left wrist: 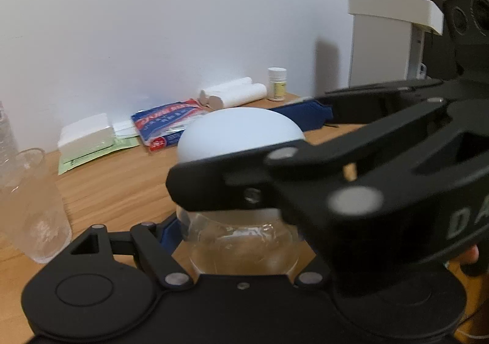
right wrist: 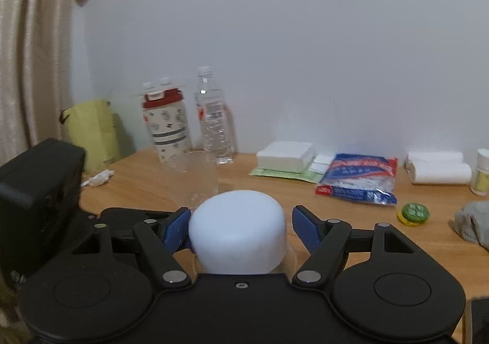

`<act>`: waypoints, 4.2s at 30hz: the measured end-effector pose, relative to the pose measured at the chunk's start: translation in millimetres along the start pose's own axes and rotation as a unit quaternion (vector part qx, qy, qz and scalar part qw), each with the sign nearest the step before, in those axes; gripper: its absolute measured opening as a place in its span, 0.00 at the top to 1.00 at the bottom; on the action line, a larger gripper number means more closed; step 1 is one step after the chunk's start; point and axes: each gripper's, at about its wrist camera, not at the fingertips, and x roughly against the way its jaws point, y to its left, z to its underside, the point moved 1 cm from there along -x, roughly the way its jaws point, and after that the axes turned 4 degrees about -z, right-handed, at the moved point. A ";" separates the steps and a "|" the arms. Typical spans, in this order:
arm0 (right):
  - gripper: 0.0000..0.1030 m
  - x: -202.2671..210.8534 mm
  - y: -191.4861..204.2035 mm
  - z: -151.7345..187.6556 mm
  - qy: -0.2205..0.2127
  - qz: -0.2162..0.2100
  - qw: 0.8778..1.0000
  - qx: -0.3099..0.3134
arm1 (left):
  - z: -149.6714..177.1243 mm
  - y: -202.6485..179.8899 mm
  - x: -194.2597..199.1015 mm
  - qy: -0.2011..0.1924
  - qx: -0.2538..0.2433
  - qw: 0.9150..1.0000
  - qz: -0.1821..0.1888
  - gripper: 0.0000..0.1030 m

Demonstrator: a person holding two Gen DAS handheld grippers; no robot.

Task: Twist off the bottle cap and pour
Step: 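Twist the white cap with the right gripper while the left gripper holds the jar, then open the right gripper, rotate back and close it on the cap again, then twist the white cap with the right gripper while the left gripper holds the jar, then open the right gripper, rotate back and close it on the cap again, then twist the white cap with the right gripper while the left gripper holds the jar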

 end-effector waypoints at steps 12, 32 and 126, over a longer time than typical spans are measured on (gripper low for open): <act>0.32 0.4 -16.7 0.2 0.011 -0.089 0.995 0.049 | -3.3 4.1 -1.5 -0.001 -0.013 1.000 0.019 0.23; 0.12 -3.6 -31.3 -5.3 0.022 -0.184 0.976 0.115 | -0.1 19.8 -5.9 0.007 -0.052 0.995 0.088 0.23; 0.33 11.4 -1.8 0.8 -0.024 -0.063 0.995 0.075 | 0.4 18.0 -5.4 0.006 -0.002 1.000 0.020 0.23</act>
